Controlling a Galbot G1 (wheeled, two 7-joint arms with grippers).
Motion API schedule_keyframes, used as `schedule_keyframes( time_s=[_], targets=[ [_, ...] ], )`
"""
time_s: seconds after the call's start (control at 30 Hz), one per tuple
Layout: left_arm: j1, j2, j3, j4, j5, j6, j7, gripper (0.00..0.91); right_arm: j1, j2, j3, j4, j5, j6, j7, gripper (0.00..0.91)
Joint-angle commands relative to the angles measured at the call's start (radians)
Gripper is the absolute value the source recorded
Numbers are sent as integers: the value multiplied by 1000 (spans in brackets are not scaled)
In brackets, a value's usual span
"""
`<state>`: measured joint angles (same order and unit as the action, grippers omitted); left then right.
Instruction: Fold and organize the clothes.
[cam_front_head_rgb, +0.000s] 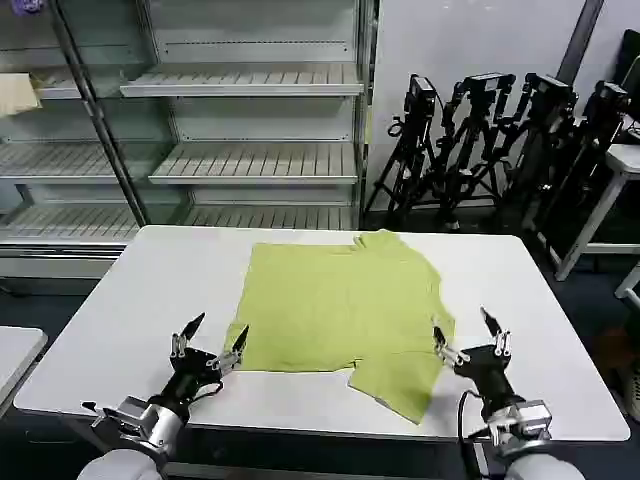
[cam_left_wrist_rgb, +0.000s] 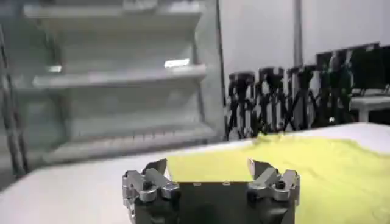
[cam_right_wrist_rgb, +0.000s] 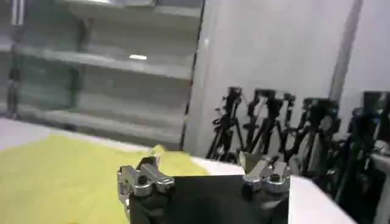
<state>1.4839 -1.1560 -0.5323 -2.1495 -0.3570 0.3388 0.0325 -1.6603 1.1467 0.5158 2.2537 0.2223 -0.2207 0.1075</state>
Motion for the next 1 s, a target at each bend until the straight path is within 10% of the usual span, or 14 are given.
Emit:
schedule_keyframes(
  time_s=[0.03,0.7,0.73,0.8,0.83,0.87,1.0],
  targets=[
    [-11,8,4,21,-77,238,-54,907,-140,-3,-32,32,3,-30,15,907],
    [-31,14,-5,29,-93,239,-61,907,-107,16,-138,36,-2,-166,77,907],
    [-30,15,-4,30,-91,239,-59,907,-107,16,-142,40,9,-186,83,131],
    [-29,15,-1,33,-91,239,-60,554,-107,15,-146,41,25,-205,86,0],
    [-29,14,-1,37,-91,239,-59,151,-105,15,-149,37,26,-213,89,0],
    [-29,14,0,40,-90,239,-60,10,-104,14,-150,35,26,-216,89,0],
    [-24,15,1,42,-90,239,-57,10,-103,15,-153,37,36,-217,87,0]
  ],
)
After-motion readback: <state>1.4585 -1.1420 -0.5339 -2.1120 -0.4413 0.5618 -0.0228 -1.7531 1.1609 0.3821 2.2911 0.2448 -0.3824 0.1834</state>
